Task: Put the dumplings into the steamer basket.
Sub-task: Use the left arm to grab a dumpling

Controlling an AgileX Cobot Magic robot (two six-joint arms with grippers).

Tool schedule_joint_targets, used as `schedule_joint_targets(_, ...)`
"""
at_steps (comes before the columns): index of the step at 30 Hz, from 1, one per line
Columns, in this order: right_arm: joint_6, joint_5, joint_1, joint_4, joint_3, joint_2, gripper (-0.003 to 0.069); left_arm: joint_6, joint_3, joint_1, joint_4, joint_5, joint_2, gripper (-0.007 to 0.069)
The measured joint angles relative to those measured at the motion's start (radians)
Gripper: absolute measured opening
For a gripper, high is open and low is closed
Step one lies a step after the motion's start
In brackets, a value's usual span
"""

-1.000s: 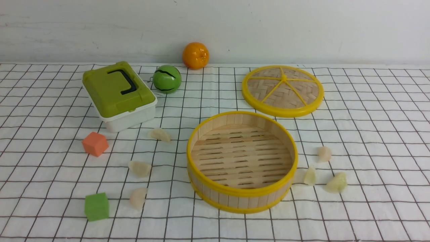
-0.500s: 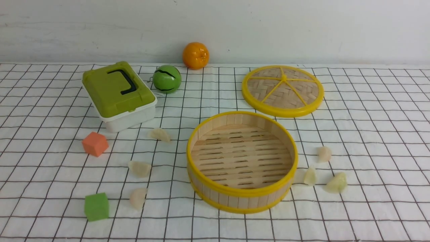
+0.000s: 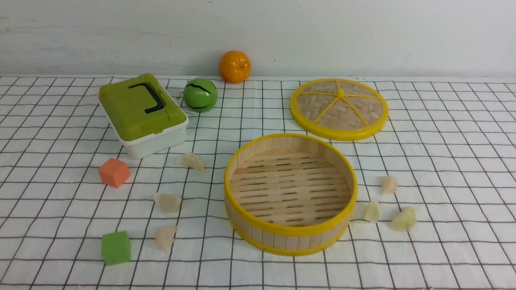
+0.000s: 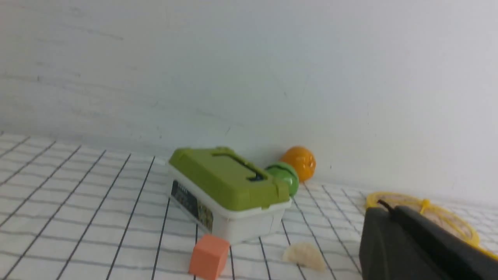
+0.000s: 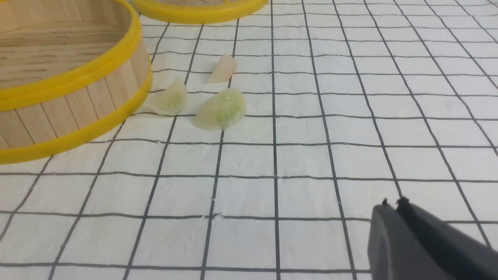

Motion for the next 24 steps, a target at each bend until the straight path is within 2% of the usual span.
schedule_joint_targets(7,0.0,0.0,0.0,-0.007,0.0,0.0,0.0029,-0.102,0.0,0.0,-0.005,-0.051,0.0,-0.0013)
schedule_joint_targets(11,0.0,-0.09,0.0,-0.037,0.009,0.0,0.0034,-0.303,0.0,0.0,-0.025,-0.134,0.0,-0.0013)
schedule_joint_targets(14,0.0,-0.343,0.0,-0.038,0.01,0.0,0.0039,-0.455,-0.038,0.0,-0.015,-0.235,0.0,-0.0013)
schedule_joint_targets(15,0.0,-0.422,0.0,-0.039,0.01,0.0,0.0041,-0.471,-0.055,0.0,-0.004,-0.247,0.0,-0.0013)
schedule_joint_targets(20,0.03,-0.888,0.0,-0.041,0.01,0.0,0.0045,-0.485,-0.238,0.0,0.171,-0.231,0.032,-0.0013)
schedule_joint_targets(21,0.034,-0.922,0.0,-0.041,0.01,0.0,0.0046,-0.486,-0.238,0.0,0.171,-0.227,0.037,-0.0013)
schedule_joint_targets(22,0.074,-1.02,0.0,-0.041,0.009,0.0,0.0048,-0.491,-0.306,0.0,0.233,-0.195,0.077,-0.0013)
schedule_joint_targets(24,0.118,-1.076,0.0,-0.041,0.009,0.0,0.0049,-0.492,-0.343,0.0,0.264,-0.178,0.11,-0.0013)
